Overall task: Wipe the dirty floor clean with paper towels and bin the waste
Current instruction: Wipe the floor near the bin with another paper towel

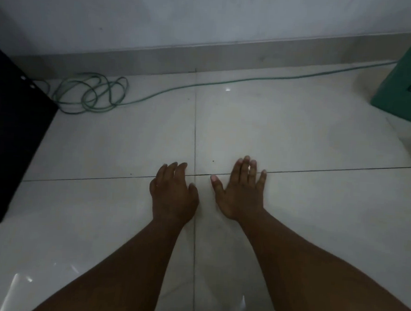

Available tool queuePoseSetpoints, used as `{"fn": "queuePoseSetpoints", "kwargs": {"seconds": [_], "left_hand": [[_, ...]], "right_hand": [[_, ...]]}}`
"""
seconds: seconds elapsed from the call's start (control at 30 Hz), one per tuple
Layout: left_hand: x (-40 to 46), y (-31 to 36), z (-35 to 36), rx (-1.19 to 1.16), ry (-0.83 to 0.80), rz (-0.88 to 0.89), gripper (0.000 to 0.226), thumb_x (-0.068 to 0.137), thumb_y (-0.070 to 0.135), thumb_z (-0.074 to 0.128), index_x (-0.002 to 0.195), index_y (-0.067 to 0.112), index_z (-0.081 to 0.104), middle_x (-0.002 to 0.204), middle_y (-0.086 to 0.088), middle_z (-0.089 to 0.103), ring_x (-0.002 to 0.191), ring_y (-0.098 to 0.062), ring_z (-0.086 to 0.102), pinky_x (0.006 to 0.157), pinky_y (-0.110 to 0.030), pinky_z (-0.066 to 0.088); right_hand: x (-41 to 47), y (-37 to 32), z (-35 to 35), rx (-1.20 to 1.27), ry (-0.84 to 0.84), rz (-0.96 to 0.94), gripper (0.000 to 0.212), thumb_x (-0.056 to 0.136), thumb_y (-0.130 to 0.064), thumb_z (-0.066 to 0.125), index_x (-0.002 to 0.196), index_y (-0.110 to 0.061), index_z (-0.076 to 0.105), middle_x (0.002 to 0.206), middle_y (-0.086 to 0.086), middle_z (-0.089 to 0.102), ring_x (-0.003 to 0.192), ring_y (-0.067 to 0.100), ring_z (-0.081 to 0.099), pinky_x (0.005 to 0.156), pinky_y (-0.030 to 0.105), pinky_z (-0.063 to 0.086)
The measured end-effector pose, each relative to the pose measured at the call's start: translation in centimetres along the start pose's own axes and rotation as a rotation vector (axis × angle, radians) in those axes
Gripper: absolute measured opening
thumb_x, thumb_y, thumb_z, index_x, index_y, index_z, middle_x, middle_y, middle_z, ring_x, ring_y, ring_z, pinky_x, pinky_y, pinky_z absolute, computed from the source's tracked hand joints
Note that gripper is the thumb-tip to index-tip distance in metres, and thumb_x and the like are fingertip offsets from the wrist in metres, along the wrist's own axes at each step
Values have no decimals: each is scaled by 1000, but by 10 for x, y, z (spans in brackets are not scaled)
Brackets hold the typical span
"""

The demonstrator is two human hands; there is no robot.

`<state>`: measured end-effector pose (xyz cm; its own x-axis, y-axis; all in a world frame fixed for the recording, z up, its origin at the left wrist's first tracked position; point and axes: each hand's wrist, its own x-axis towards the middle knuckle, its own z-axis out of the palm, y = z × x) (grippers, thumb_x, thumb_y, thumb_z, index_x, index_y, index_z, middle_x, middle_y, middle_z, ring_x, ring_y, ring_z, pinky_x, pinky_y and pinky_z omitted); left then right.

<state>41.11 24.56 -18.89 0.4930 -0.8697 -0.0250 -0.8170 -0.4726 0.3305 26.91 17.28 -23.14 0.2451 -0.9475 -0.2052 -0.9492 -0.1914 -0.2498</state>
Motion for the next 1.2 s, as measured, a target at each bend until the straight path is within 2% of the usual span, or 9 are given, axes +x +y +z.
{"fn": "queuePoseSetpoints", "kwargs": {"seconds": [0.23,0.4,0.53,0.63,0.77,0.83,0.93,1.03,1.2], "left_hand": [[21,-56,-14,-49,93,-161,64,86,28,60,145,14,40,148,-10,46,139,-28,36,113,-47,33],[32,-75,-5,-68,96,-127,62,87,36,59,144,19,42,150,-8,44,141,-26,33,115,-48,30],[39,-71,0,-86,110,26,68,82,52,60,141,21,46,148,-5,47,139,-24,37,113,-48,34],[44,-68,2,-174,67,151,72,82,50,61,145,23,41,154,0,41,146,-21,28,118,-45,27],[47,-51,3,-159,-49,350,81,80,53,65,149,24,36,157,0,38,148,-21,25,118,-41,24],[47,-33,5,-204,-71,416,72,80,44,68,144,27,40,145,-3,52,137,-19,40,114,-42,37],[41,-7,9,-345,-133,410,40,88,27,67,127,26,58,117,-3,68,105,-16,62,92,-35,56],[31,7,21,-297,-44,380,34,88,14,72,121,10,68,107,-12,73,93,-22,70,79,-20,47],[16,18,24,-190,24,443,8,85,4,72,91,7,77,81,-11,74,72,-22,66,66,-30,56]], "right_hand": [[29,-40,12,-39,67,-14,97,91,-74,2,157,-3,-7,166,17,-13,152,31,-19,122,54,-11],[46,-65,11,-61,22,-134,93,93,-71,2,157,-5,-9,166,16,-14,152,30,-19,122,53,-13],[44,-84,13,-17,-104,-303,89,93,-72,1,155,-11,-19,164,11,-22,150,26,-25,122,50,-13],[37,-81,10,52,-186,-359,86,93,-70,-3,154,-13,-22,165,6,-20,150,19,-24,123,48,-14],[31,-65,-9,338,-330,-355,83,94,-72,5,156,-22,-20,167,-3,-11,151,6,-14,123,40,-14],[27,-60,-18,512,-356,-332,79,96,-72,12,155,-30,-20,166,-9,-16,150,3,-10,125,40,-9],[23,-53,-32,700,-393,-237,81,94,-75,22,153,-39,-20,158,-20,-32,151,6,-7,126,42,5],[19,-42,-37,724,-418,-190,82,92,-77,22,155,-38,-14,161,-19,-28,153,11,-1,118,31,7],[10,-25,-36,760,-367,-113,82,90,-80,21,158,-37,6,165,-15,-17,153,12,8,113,28,8]]}}
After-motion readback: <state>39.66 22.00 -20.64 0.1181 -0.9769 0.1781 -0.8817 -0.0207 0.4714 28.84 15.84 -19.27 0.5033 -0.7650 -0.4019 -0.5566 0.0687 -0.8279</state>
